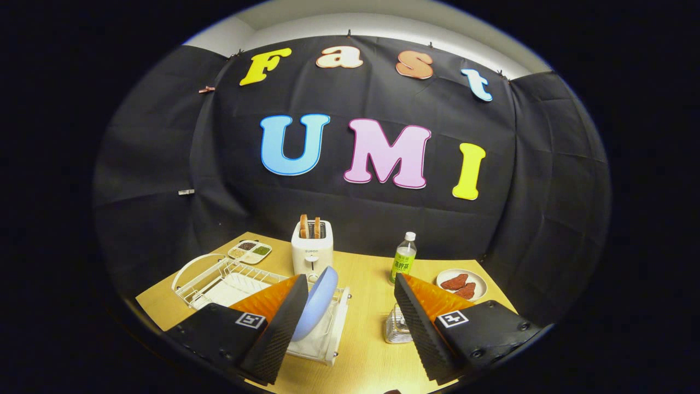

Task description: Take the plate from the dish rack, then take the spoon from the basket and place it into the plate.

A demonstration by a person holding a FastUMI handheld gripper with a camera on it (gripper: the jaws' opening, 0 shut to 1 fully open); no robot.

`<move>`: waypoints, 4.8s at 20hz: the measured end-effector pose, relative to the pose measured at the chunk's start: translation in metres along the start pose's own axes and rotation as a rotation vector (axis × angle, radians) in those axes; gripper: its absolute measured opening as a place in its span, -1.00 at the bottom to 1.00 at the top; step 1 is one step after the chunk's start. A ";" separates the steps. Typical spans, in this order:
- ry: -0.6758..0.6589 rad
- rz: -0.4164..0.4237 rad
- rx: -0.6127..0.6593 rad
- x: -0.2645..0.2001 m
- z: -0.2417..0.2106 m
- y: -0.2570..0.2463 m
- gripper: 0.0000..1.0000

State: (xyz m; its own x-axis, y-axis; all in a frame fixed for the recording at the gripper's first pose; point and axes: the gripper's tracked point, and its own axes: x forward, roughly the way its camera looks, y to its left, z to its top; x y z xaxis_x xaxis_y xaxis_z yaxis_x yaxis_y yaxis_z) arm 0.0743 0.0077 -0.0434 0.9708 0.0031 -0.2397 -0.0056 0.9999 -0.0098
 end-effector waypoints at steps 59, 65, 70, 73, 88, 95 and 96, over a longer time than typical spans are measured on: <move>0.432 0.059 0.308 -0.030 -0.071 -0.091 -0.57; 0.552 0.217 0.410 -0.073 -0.150 -0.123 -0.57; 0.590 0.239 0.424 -0.039 -0.208 -0.148 -0.58; 0.611 0.242 0.428 -0.014 -0.232 -0.149 -0.57; 0.352 0.313 0.165 -0.002 -0.205 -0.165 0.97; 0.055 0.340 0.102 0.036 -0.134 -0.154 0.96; 0.039 0.341 0.078 0.043 -0.134 -0.151 0.97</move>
State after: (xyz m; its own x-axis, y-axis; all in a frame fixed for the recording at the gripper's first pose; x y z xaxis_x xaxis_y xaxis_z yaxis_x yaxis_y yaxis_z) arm 0.0852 -0.1449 -0.1823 0.9065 0.3381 -0.2530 -0.3083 0.9393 0.1508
